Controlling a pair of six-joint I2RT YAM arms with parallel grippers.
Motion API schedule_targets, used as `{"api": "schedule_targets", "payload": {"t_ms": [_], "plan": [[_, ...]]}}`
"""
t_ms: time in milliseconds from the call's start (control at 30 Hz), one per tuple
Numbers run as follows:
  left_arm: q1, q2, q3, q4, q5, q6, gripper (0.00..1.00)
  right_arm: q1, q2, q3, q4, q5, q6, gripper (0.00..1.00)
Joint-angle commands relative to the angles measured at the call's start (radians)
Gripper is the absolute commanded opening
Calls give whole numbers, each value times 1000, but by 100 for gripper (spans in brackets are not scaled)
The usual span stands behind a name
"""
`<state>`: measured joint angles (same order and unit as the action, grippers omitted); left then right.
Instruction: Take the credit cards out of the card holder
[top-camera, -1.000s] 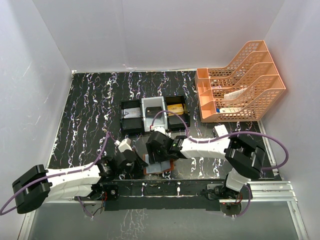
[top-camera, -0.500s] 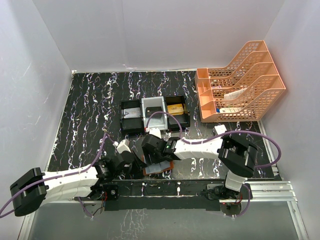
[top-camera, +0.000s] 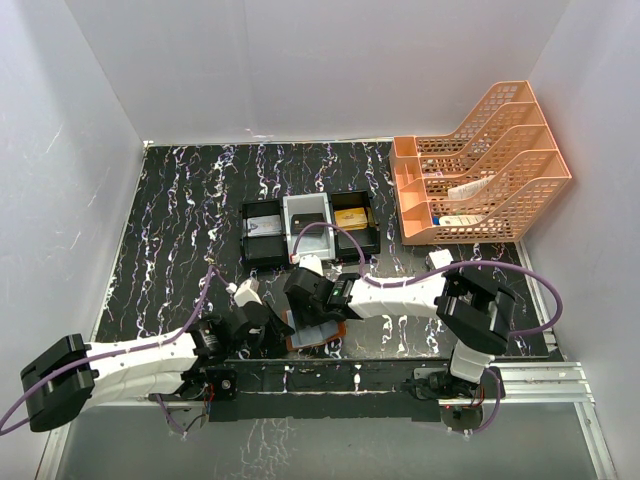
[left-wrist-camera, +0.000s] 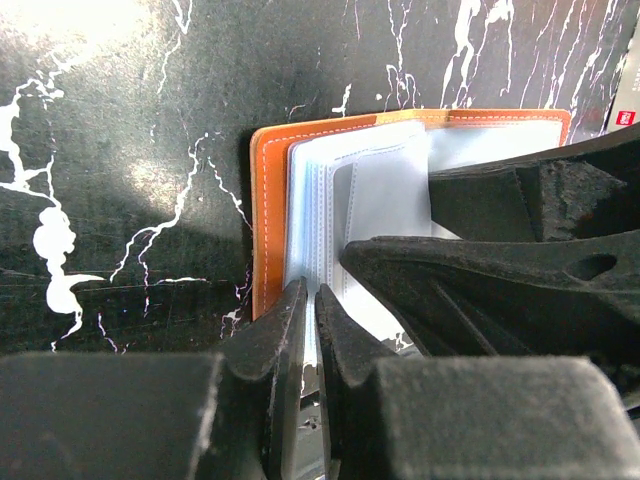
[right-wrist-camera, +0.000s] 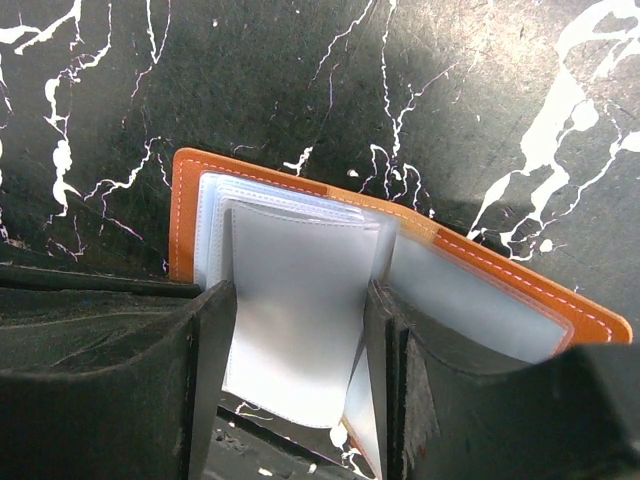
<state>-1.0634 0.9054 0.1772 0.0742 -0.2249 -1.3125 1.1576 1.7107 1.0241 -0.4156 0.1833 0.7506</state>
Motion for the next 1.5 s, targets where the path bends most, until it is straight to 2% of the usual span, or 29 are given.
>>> {"api": "schedule_targets", "payload": {"t_ms": [0, 100, 200, 467, 567, 700, 767, 900, 1000, 1100, 1300, 1467], "plan": [[-3, 33, -9, -106, 0, 16, 8, 8, 24, -3, 8, 3, -1, 49], [-3, 21, -5, -103, 6, 37, 8, 6, 7, -22, 28, -3, 0, 40], [-3, -11, -5, -87, 19, 76, 10, -17, -23, -51, 83, -77, -14, 32], [-3, -100, -36, -96, 21, 97, 16, -144, -112, -206, 293, -343, 26, 27], [-4, -150, -28, -93, 14, 115, 23, -185, -132, -267, 396, -426, 61, 27], [-4, -211, 9, -58, 16, 179, 39, -208, -115, -284, 412, -448, 82, 26], [-4, -214, 25, -15, 26, 216, 44, -210, -109, -287, 415, -447, 87, 26], [-4, -153, 27, 123, 85, 263, 48, -214, -110, -302, 434, -444, 97, 27], [-4, -59, 27, 206, 115, 262, 47, -218, -113, -315, 452, -446, 115, 27], [-4, 24, 12, 271, 105, 240, 43, -223, -116, -328, 463, -437, 136, 27], [-4, 110, -72, 485, 101, 234, 45, -226, -127, -348, 483, -422, 157, 28], [-7, 125, -65, 468, 99, 233, 45, -234, -142, -353, 515, -451, 163, 35]]}}
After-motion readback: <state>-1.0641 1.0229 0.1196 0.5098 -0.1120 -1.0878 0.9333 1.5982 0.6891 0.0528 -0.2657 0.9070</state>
